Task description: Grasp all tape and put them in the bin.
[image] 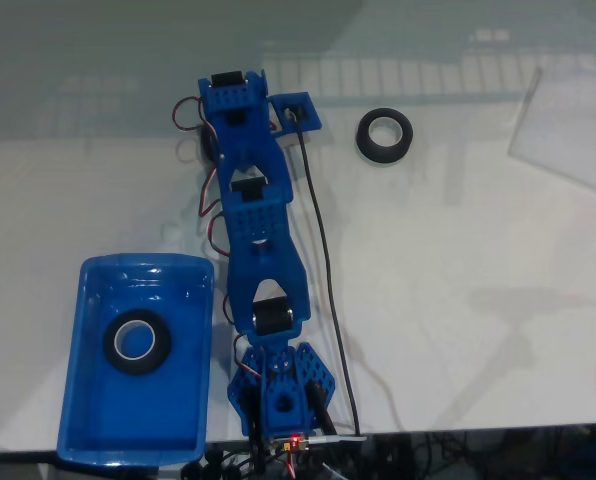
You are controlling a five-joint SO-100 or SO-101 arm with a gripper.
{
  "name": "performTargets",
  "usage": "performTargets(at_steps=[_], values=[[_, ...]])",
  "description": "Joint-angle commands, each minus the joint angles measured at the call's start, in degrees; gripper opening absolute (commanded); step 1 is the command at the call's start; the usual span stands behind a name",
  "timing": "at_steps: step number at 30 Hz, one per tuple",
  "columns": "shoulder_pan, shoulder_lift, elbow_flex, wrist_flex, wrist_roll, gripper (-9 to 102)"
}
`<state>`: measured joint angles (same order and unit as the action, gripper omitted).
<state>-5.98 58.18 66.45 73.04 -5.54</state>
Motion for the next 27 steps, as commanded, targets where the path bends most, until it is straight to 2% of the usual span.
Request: performTargets(at_steps=[1,12,19,27], values=[[-0.7,0.3,-2.7,-0.3,-0.2,0],[0.7,7.2,-2.2,-0.5,2.4,0],[0.9,22.3,-0.1,0.3,4.6,0],[-4.4,42.8,7.6,2.8,3.8,0]])
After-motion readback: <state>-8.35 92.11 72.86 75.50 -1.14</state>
